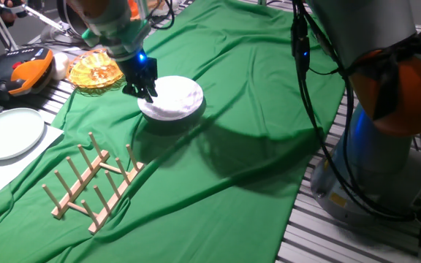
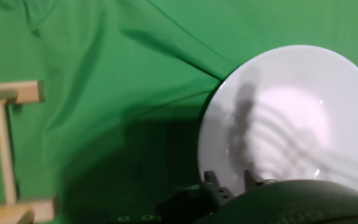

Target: Put the dish on the dish rack

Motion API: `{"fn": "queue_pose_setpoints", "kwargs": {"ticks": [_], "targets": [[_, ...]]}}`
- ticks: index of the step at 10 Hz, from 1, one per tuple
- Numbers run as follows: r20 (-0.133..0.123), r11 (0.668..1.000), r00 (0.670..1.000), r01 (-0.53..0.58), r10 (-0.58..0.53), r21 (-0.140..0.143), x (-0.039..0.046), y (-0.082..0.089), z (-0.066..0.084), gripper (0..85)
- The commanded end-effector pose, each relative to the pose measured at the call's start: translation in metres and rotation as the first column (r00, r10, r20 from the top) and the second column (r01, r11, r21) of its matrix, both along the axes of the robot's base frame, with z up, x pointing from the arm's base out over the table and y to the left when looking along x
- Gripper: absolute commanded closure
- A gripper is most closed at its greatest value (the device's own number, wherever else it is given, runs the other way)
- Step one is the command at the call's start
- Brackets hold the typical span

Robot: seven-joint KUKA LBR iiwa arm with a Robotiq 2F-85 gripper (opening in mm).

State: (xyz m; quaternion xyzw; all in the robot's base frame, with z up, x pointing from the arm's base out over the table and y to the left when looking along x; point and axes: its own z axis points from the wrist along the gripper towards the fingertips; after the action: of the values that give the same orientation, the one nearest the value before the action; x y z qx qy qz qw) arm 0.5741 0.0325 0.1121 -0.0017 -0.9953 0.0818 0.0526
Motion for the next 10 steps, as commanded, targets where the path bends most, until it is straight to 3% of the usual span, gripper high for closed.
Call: {"fn": "queue_pose_setpoints", "kwargs": {"ticks": [1,4,7,8,10], "targets": [[0.011,1.000,1.000,-0.001,0.001,-0.005,0.0019,0.001,-0.007,34.0],[0.045,1.000,0.999,-0.012,0.012,-0.018,0.0078,0.003,-0.024,34.0],[0.069,0.998,0.997,-0.031,0.035,-0.057,0.0102,0.004,-0.036,34.0],[0.080,0.997,0.996,-0.036,0.042,-0.072,0.0110,0.003,-0.040,17.0],[0.083,0.996,0.995,-0.040,0.047,-0.081,0.0111,0.003,-0.046,17.0]]}}
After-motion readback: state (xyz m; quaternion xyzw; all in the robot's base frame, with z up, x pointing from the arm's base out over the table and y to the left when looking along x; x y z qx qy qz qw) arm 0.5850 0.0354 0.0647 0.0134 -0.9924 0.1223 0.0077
